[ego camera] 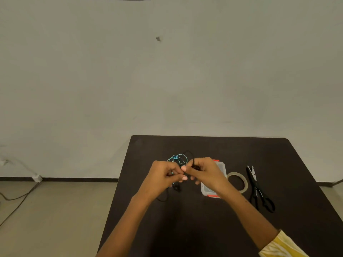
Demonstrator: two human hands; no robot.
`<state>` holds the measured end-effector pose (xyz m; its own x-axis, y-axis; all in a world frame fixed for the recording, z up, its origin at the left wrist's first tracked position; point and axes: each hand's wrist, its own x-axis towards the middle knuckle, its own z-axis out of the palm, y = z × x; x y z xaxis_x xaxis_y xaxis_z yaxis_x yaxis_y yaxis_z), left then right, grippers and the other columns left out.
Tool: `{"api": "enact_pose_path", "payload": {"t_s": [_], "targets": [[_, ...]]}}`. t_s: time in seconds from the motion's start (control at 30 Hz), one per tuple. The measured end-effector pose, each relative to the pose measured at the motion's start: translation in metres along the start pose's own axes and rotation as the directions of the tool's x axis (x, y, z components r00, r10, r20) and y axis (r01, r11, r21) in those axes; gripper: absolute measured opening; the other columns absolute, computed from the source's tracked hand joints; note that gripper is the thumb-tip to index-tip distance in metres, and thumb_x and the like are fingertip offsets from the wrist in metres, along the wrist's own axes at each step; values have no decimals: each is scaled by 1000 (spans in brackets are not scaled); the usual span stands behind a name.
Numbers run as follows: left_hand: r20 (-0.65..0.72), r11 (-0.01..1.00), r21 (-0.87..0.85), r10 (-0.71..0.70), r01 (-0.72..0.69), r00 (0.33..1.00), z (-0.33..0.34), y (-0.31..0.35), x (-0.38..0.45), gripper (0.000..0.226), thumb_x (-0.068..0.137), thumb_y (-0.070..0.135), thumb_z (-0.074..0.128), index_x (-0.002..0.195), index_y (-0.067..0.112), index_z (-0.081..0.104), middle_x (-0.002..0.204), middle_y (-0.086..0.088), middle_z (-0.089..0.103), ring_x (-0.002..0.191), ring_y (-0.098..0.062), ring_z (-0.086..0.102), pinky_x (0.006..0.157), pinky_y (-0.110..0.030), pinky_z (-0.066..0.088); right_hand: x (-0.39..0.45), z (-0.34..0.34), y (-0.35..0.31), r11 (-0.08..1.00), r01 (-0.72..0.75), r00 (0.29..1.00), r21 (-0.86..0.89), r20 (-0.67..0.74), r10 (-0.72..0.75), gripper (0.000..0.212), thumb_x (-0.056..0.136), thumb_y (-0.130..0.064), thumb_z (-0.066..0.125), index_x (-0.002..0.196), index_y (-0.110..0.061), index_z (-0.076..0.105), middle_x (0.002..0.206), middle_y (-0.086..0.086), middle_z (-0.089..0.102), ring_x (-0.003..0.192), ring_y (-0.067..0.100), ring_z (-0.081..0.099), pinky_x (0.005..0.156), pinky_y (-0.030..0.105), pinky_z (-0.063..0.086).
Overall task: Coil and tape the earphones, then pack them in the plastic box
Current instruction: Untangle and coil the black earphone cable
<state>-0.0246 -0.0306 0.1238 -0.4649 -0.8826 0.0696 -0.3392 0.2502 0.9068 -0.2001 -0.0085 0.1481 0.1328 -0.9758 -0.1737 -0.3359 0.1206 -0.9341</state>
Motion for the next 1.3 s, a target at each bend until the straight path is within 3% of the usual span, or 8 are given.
{"api": "enact_pose_path", "payload": {"t_s": [0.2, 0.33, 0.43, 0.53, 0.67, 0.9, 1.0, 1.3], "targets": [[-37, 987, -103, -128, 124, 991, -26, -24, -21, 6, 81, 19, 72, 86, 16, 77, 68, -2, 72, 61, -10, 65, 50, -18, 45, 2, -30, 26, 874, -113, 901, -473, -419, -110, 20, 91, -29, 60, 83, -11, 64, 77, 4, 64, 71, 14, 58, 68, 27, 48], [-126, 984, -85, -170, 160, 977, -34, -30, -26, 5, 83, 17, 71, 82, 16, 76, 63, 0, 69, 58, -9, 60, 54, -19, 45, -4, -41, 35, 781, -195, 955, -594, -296, 13, 36, 86, -38, 65, 107, -8, 63, 101, 8, 61, 81, 13, 52, 74, 24, 43], [-83, 991, -53, -128, 124, 988, -14, -14, -18, 7, 83, 19, 72, 81, 13, 75, 63, 1, 69, 58, -3, 60, 53, -14, 44, -10, -22, 27, 780, -11, 989, -626, -121, -83, 65, 72, -47, 75, 126, -15, 56, 98, -7, 49, 80, 3, 45, 67, 13, 36], [-19, 997, -35, -68, 68, 997, 3, -2, -11, 8, 82, 19, 72, 82, 11, 75, 65, 0, 69, 56, -1, 60, 54, -14, 45, -13, 3, 19, 776, 174, 982, -607, 49, -181, 43, 74, -42, 76, 108, -19, 65, 90, -10, 49, 78, 4, 48, 68, 19, 41], [-39, 994, -79, -73, 70, 997, 4, 0, -15, 10, 77, 22, 77, 77, 13, 73, 68, 0, 70, 54, -6, 58, 51, -21, 49, -16, 11, 16, 757, 221, 963, -615, 14, -270, 14, 83, -23, 70, 89, -11, 72, 85, -5, 60, 74, 7, 51, 67, 28, 46], [-41, 985, -97, -146, 141, 988, -26, -34, -48, 4, 80, 13, 74, 83, 13, 76, 66, 3, 71, 59, -2, 61, 56, -14, 47, -36, -16, 33, 825, -24, 967, -565, -224, -125, 18, 82, -24, 72, 79, -6, 73, 70, -6, 60, 67, 11, 57, 63, 20, 41], [-70, 980, -115, -169, 160, 983, -30, -44, -62, 6, 83, 12, 71, 85, 13, 76, 66, 4, 70, 60, -3, 62, 58, -13, 47, -46, -23, 44, 810, -93, 963, -579, -259, -75, 18, 80, -26, 73, 86, -10, 74, 80, 0, 66, 73, 16, 61, 72, 34, 52], [-20, 994, -13, -105, 105, 994, 32, -23, -62, 2, 80, 14, 74, 82, 14, 75, 72, -1, 72, 69, -13, 68, 70, -27, 54, -71, 13, 52, 831, 49, 994, -554, -59, -97, 52, 67, -37, 82, 113, -22, 66, 98, -8, 55, 90, 8, 55, 72, 19, 42]]}}
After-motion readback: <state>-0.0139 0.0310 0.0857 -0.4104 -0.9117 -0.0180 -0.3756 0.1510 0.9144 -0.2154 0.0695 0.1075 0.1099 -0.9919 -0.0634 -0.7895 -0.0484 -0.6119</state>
